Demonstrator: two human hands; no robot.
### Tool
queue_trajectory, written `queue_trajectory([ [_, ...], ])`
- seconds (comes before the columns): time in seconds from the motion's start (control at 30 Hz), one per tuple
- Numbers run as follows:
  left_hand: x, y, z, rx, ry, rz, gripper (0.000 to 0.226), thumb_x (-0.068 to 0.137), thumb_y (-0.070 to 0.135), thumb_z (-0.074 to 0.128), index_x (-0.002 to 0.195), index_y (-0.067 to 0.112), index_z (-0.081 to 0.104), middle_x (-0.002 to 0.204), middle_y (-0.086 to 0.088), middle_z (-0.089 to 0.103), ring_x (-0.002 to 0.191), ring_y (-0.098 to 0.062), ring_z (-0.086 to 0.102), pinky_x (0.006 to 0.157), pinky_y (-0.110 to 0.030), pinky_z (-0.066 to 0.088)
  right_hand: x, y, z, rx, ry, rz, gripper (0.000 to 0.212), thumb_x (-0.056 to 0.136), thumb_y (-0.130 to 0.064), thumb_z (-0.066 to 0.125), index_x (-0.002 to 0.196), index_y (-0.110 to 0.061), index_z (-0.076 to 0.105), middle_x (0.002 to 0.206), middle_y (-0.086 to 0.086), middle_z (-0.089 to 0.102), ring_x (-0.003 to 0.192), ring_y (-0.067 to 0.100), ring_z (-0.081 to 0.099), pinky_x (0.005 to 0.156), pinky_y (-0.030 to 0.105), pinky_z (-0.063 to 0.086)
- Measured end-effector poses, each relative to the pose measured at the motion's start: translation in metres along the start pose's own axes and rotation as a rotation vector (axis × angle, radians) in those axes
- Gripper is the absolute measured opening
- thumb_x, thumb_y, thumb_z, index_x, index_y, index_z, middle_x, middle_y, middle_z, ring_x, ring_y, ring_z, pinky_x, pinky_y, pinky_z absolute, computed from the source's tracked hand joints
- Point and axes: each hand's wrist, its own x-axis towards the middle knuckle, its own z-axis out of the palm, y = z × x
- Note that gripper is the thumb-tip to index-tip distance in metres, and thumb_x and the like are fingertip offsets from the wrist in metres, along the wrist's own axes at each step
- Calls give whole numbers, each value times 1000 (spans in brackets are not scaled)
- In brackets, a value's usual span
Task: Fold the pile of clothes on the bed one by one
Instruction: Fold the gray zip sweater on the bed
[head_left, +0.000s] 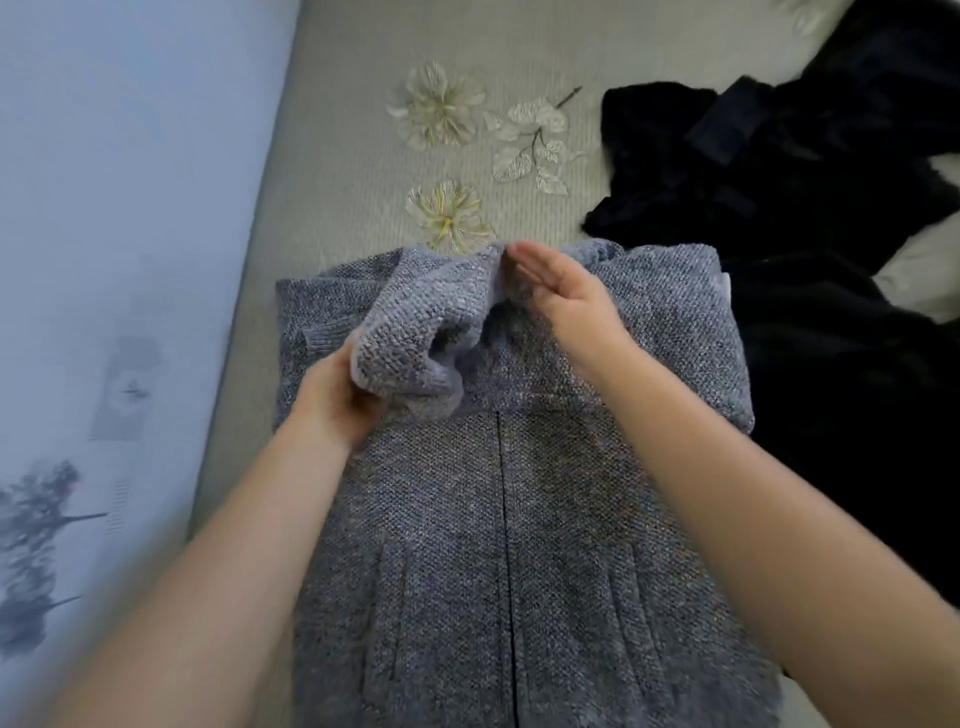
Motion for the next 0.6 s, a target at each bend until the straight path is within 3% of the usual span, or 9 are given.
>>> queue_trajectory([
  [0.1, 6, 20, 2, 94, 37, -132, 40, 100, 22, 26, 133, 7, 43, 131, -13, 50, 127, -26, 40, 100, -37, 34, 19, 4, 14, -233, 114, 110, 40, 91, -1, 49, 130, -6, 46, 127, 8, 55, 118, 20, 50, 98, 26, 40],
  [0.17, 7, 23, 6, 165, 59, -183, 36, 99, 20, 30, 118, 2, 53, 131, -16, 51, 126, -30, 41, 106, -39, 30, 25, 11, 28, -352, 214, 253, 42, 90, -23, 57, 125, -2, 48, 121, 14, 57, 110, 29, 53, 97, 38, 44],
  [0.23, 7, 23, 11, 229, 48, -191, 34, 99, 19, 30, 94, 0, 57, 110, -18, 65, 111, -35, 50, 106, -40, 29, 28, 14, 44, -271, 205, 448, 54, 89, -39, 56, 122, 4, 47, 111, 15, 56, 98, 31, 55, 93, 44, 47],
  [0.3, 8, 22, 11, 307, 50, -152, 38, 99, 19, 25, 93, 0, 57, 85, -16, 69, 94, -34, 52, 100, -42, 31, 27, 15, 58, -210, 114, 567, 58, 89, -46, 51, 117, 5, 47, 99, 11, 52, 85, 27, 52, 84, 40, 51],
  [0.37, 10, 20, 8, 347, 83, -113, 36, 98, 16, 26, 105, -3, 56, 98, -13, 61, 99, -30, 51, 92, -41, 37, 23, 16, 66, -86, 86, 603, 45, 90, -44, 51, 104, -1, 52, 90, 8, 54, 71, 22, 55, 62, 28, 46],
  [0.47, 15, 14, 1, 520, 140, -16, 20, 93, 10, 40, 88, 1, 56, 95, -17, 58, 87, -29, 56, 79, -40, 46, 16, 17, 64, 196, 137, 650, 24, 93, -27, 51, 78, -9, 52, 67, 3, 54, 36, 10, 51, 37, 14, 37],
  [0.53, 17, 10, -3, 680, 168, 71, 15, 92, 13, 49, 82, 3, 53, 92, -19, 58, 87, -28, 57, 80, -42, 46, 12, 17, 59, 332, 161, 668, 29, 95, -34, 46, 77, -12, 51, 64, 1, 55, 44, 12, 54, 52, 18, 48],
  [0.6, 15, 5, -5, 791, 156, 145, 18, 91, 22, 53, 83, 6, 51, 91, -20, 58, 88, -28, 57, 79, -42, 45, 9, 20, 58, 353, 132, 691, 36, 93, -46, 42, 79, -13, 50, 67, 1, 55, 56, 16, 54, 74, 31, 47],
])
